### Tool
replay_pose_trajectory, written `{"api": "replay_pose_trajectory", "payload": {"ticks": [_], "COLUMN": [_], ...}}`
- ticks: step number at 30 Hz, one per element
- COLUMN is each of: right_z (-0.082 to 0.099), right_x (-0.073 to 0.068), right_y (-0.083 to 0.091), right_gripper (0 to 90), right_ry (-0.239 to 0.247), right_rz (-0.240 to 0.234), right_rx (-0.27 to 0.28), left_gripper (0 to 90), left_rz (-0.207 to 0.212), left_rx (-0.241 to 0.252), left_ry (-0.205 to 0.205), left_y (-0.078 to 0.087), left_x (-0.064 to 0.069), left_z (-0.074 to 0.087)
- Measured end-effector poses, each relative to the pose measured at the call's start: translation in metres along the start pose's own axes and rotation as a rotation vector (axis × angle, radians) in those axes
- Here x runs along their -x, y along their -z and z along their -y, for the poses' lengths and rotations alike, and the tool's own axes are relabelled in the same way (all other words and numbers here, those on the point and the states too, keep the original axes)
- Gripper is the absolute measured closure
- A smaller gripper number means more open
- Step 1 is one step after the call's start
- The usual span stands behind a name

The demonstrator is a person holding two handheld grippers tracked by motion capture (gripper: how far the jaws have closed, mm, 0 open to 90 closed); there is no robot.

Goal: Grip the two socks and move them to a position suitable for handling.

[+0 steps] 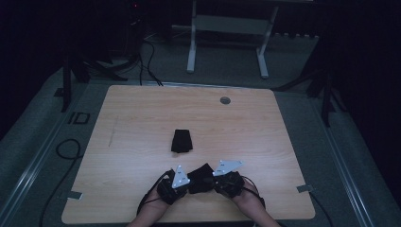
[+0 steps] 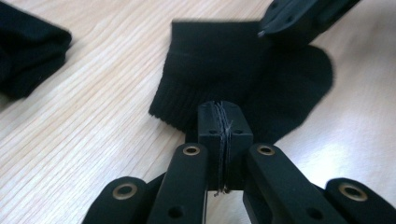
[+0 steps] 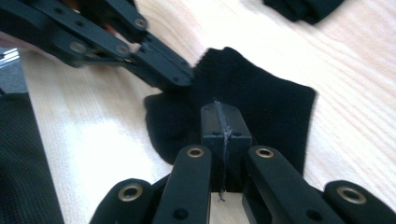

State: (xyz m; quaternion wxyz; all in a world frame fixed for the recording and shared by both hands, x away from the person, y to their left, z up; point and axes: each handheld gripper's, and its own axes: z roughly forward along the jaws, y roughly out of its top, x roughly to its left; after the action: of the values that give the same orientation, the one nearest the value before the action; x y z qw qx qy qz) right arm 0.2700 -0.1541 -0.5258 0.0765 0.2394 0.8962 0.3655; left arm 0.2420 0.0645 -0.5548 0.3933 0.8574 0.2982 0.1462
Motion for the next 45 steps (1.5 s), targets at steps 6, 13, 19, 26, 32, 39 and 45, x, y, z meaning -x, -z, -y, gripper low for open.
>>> {"api": "replay_pose_trajectory", "payload": {"ticks": [6, 13, 19, 26, 32, 39, 45], "right_z": [-0.006, -0.027, -0.039, -0.055, -0.060, -0.057, -0.052], "right_x": [-0.002, -0.003, -0.001, -0.011, -0.017, -0.015, -0.008], "right_y": [0.020, 0.040, 0.051, 0.061, 0.064, 0.070, 0.072], "right_gripper": [90.0, 90.0, 90.0, 90.0, 90.0, 90.0, 90.0], "right_ry": [0.001, 0.006, 0.003, 0.025, 0.034, 0.030, 0.012], "right_rz": [-0.011, -0.002, 0.002, -0.012, -0.033, -0.009, -0.017], "right_rx": [0.061, 0.135, 0.175, 0.228, 0.252, 0.251, 0.247], "left_gripper": [88.8, 61.0, 37.8, 35.3, 34.5, 86.9, 87.6], "left_rz": [-0.033, 0.025, 0.024, 0.014, -0.063, -0.139, -0.267], "left_rx": [0.097, 0.133, 0.136, 0.187, 0.176, 0.152, 0.158], "left_ry": [-0.026, 0.018, 0.064, 0.120, 0.104, 0.039, -0.025], "left_y": [0.022, 0.036, 0.029, 0.023, 0.020, 0.020, 0.046], "left_x": [0.001, 0.001, 0.006, 0.010, 0.011, 0.011, 0.002], "left_z": [-0.009, -0.010, -0.004, -0.004, -0.006, -0.005, -0.011]}}
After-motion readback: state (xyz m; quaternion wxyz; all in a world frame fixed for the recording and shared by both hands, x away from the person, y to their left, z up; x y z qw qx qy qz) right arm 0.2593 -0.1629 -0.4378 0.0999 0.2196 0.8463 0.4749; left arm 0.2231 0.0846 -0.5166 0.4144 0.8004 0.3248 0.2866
